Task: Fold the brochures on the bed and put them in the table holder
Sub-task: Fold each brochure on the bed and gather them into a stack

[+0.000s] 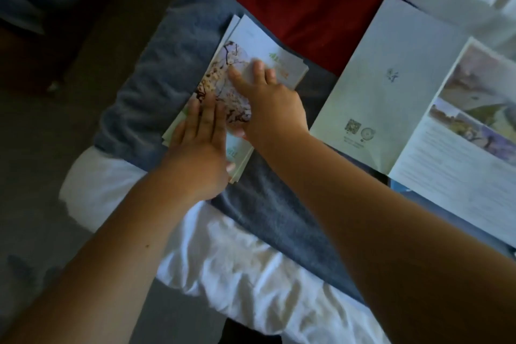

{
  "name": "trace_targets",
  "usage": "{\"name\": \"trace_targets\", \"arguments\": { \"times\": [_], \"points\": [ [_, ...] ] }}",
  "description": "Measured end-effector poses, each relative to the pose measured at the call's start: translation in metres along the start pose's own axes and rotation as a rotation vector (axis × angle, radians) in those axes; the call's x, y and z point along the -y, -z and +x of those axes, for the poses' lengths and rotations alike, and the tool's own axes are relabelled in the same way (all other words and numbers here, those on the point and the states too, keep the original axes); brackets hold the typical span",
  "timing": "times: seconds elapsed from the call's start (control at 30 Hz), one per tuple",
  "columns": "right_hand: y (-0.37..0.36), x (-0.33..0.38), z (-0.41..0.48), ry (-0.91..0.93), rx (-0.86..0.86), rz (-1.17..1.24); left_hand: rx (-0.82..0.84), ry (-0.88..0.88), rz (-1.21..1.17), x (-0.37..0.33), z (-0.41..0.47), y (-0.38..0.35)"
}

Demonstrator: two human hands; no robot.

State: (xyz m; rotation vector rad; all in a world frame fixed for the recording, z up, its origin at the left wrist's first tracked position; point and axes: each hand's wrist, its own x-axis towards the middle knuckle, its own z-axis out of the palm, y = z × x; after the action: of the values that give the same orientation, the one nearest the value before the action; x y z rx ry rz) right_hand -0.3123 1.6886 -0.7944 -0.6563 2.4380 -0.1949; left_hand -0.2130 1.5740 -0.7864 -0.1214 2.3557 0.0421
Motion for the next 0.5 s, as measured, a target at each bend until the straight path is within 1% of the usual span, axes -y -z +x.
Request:
{"name": "trace_targets", "arguments": {
  "times": [0.1, 0.17, 0.23, 0.27, 0.37, 0.5],
  "points": [
    [-0.007, 0.002, -0.012, 0.021, -0.042, 0.116, -0.07, 0.077, -0.065, -0.012, -0.004, -0.004],
    [-0.01, 0.001, -0.029, 0.092, -0.042, 0.118, -0.148, 0.127, -0.149, -0.029, -0.008, -0.002],
    [-0.009, -0.011, -0.047, 0.161, -0.059, 0.115, -0.247, 0.113, -0.218, -0.05, -0.012, 0.003],
    [-0.006, -0.023, -0.057, 0.168, -0.095, 0.117, -0.294, 0.081, -0.209, -0.062, -0.013, 0.005],
    [0.007, -0.075, -0.093, 0.146, -0.291, 0.166, -0.406, -0.018, -0.218, -0.11, -0.017, 0.014],
    [0.008, -0.155, -0.148, 0.051, -0.613, 0.36, -0.567, -0.126, -0.259, -0.181, -0.016, 0.027]
  ]
}}
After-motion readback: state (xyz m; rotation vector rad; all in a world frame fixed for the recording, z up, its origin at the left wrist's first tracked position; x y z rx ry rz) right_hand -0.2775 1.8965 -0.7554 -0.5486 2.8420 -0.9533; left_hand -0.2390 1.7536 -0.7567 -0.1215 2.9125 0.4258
